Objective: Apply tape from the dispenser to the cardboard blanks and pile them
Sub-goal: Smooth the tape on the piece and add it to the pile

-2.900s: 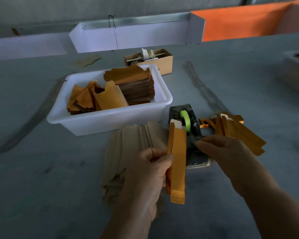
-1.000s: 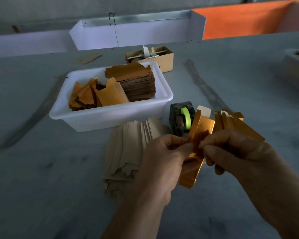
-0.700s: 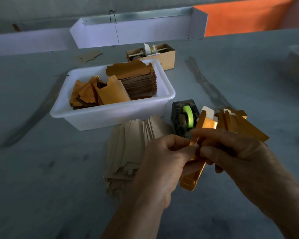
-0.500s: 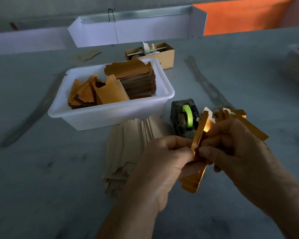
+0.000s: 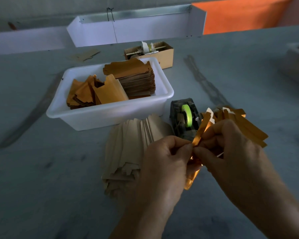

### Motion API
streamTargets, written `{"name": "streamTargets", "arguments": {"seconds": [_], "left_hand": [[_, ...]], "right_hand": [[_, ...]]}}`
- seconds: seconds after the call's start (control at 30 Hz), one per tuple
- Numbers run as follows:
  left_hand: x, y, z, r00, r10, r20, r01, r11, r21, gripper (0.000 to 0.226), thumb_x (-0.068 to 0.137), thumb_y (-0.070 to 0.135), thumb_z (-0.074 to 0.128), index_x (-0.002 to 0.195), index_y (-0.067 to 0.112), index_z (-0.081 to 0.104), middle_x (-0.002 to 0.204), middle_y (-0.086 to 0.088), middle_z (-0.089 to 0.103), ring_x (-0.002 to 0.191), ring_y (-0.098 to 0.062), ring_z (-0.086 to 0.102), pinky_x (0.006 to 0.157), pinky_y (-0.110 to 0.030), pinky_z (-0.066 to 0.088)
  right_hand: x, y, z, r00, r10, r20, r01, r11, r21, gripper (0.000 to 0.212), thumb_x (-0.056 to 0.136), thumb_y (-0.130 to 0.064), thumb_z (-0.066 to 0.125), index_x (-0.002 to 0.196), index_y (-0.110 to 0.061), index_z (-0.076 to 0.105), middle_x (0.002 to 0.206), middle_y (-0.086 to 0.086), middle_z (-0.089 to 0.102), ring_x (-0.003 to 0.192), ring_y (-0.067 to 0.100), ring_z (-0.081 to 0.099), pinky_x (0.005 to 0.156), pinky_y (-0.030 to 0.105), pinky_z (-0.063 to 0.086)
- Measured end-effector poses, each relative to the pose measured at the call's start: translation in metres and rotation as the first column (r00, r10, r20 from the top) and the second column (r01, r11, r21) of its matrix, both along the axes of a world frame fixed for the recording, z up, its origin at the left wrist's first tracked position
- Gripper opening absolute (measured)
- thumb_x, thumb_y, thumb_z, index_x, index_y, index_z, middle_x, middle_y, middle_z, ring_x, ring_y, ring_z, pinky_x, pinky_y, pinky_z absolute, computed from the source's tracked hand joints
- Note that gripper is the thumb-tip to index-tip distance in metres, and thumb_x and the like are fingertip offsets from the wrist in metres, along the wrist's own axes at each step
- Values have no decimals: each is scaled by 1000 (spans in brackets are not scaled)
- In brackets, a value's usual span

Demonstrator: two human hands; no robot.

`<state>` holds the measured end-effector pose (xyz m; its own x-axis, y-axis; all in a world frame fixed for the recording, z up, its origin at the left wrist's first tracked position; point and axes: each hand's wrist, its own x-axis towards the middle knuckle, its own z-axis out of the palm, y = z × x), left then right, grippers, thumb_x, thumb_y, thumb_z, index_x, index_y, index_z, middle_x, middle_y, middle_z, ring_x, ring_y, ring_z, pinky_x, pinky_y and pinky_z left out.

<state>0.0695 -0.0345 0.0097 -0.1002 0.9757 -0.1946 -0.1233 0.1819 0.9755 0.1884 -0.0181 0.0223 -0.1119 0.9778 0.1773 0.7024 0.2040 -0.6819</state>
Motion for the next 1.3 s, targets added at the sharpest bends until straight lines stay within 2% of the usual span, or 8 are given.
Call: {"name": "streamTargets", "arguments": {"seconds": [0.37, 0.5, 0.6, 0.7, 0.87, 1.03, 1.17, 1.3], "left_hand": [[2, -6, 3, 984, 179, 8, -179, 984, 15, 15, 87, 8, 64, 90, 23, 63, 70, -3, 70, 67, -14, 72, 50, -15, 51], [0, -5, 8, 986, 164, 20, -164, 986, 22, 31, 83, 8, 69, 101, 27, 52, 69, -2, 67, 70, -12, 71, 51, -15, 52], [2, -6, 8, 989, 148, -9, -148, 989, -9, 26, 84, 11, 69, 98, 26, 54, 73, -2, 67, 67, -9, 71, 52, -18, 53], [-4, -6, 8, 999, 52, -4, -52, 996, -75, 15, 87, 19, 65, 102, 20, 59, 82, -3, 72, 69, -14, 72, 59, -25, 57], [-17, 3, 1, 891, 101, -442, -68, 994, 90, 8, 93, 25, 57, 92, 28, 64, 83, 7, 72, 68, -3, 67, 56, -17, 54], [-37, 21, -9, 546, 298, -783, -161, 954, 251, 22, 97, 32, 49, 111, 26, 65, 99, 16, 64, 80, 5, 55, 73, 4, 37], [-33, 26, -28, 166, 68, -984, -74, 996, 57, 62, 93, 56, 41, 144, 22, 33, 152, -2, 30, 143, -20, 22, 114, -32, 20], [-33, 29, -31, 225, 100, -969, -170, 983, 62, 62, 89, 49, 55, 137, 16, 36, 144, -4, 36, 136, -21, 29, 114, -34, 22]], "right_hand": [[-1, 0, 13, 980, -90, 176, 99, 994, -46, 51, 61, -56, 70, 90, -28, 39, 71, -11, 53, 61, 3, 51, 47, 18, 32], [7, 3, 0, 975, -33, -220, -13, 978, -207, 48, 47, -59, 61, 87, -33, 54, 73, -11, 66, 71, 3, 64, 59, 11, 44], [9, 2, -15, 856, -47, -515, -156, 926, -344, 45, 51, -48, 67, 91, -25, 67, 85, -4, 73, 82, 12, 69, 79, 34, 54], [11, 3, -23, 814, -106, -571, -109, 938, -329, 32, 58, -36, 67, 86, -20, 69, 80, 6, 72, 81, 24, 69, 85, 46, 53], [24, 20, -20, 793, -164, -586, 2, 964, -268, 11, 78, -19, 64, 88, -16, 67, 76, 0, 72, 67, 9, 68, 69, 27, 53], [54, 53, -25, 927, -288, -240, 266, 956, -121, 6, 87, -20, 60, 82, -20, 63, 77, 10, 65, 70, 27, 62, 53, 29, 44], [61, 73, -44, 940, -290, 180, 318, 936, -152, 15, 90, -20, 55, 94, -8, 62, 76, 14, 59, 67, 32, 49, 56, 32, 34], [60, 77, -48, 891, -324, 320, 366, 927, -82, 22, 93, -28, 50, 103, -10, 59, 92, 11, 54, 77, 31, 49, 66, 35, 42]]}}
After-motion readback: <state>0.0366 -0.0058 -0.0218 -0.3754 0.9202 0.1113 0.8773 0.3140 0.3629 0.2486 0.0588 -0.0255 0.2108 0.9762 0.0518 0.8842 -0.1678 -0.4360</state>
